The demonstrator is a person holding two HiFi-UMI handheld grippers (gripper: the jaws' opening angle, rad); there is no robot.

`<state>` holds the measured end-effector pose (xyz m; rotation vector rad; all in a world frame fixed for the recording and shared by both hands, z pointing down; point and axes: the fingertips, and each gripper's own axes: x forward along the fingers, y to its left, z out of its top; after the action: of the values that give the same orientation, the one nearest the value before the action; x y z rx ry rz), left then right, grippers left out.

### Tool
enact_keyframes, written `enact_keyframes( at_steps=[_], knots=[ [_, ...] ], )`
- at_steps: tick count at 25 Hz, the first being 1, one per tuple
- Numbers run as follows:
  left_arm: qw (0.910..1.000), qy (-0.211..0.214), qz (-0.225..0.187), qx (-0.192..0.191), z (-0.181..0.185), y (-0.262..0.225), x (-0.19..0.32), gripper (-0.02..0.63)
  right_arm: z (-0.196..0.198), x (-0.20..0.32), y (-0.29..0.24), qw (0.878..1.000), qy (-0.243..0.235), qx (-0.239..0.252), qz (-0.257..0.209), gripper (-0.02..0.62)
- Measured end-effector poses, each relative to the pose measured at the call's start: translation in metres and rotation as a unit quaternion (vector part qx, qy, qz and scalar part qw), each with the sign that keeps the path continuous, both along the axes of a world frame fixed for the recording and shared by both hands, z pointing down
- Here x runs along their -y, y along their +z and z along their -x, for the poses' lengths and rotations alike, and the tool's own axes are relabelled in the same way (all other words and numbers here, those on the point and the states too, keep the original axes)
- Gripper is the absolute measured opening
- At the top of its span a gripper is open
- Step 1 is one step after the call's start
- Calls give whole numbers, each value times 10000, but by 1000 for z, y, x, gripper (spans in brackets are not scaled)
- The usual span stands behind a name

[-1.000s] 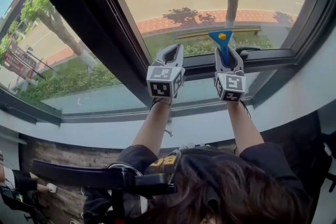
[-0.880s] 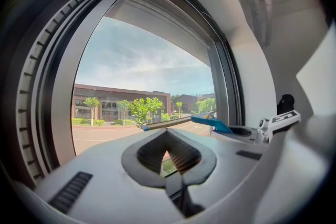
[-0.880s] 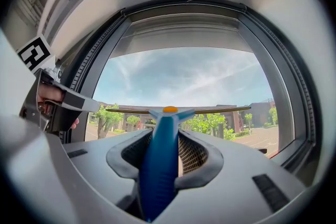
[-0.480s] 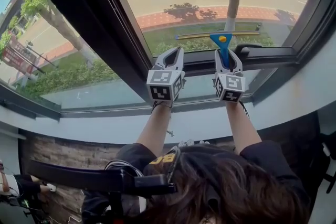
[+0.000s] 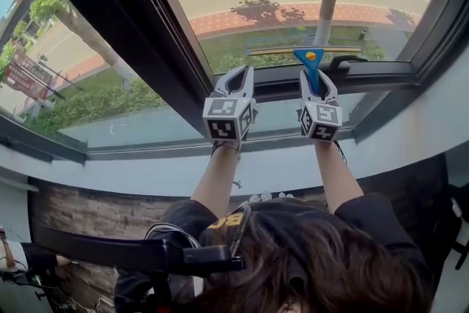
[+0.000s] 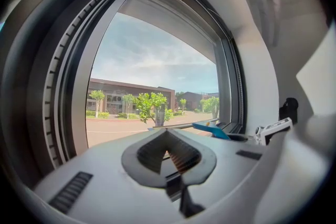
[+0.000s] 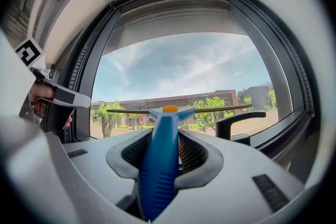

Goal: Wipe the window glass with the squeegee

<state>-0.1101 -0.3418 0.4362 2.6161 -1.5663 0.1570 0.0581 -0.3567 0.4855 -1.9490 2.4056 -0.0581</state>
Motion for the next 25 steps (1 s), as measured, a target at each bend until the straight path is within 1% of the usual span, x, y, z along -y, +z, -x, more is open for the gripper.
enact_keyframes(
  at_steps=[13,17,25],
  knots=[
    [9997,-118,168,-109,2,9,-7,2,-1,0,12,9996,-104,-34,276,141],
    [9995,-165,203,-165,4,11,-8,2,1,2,16,9989,-221,22,422,140],
    [9989,-389,193,-199,12,10,-15,2,2,1,15,9989,-313,63,349,137]
  ],
)
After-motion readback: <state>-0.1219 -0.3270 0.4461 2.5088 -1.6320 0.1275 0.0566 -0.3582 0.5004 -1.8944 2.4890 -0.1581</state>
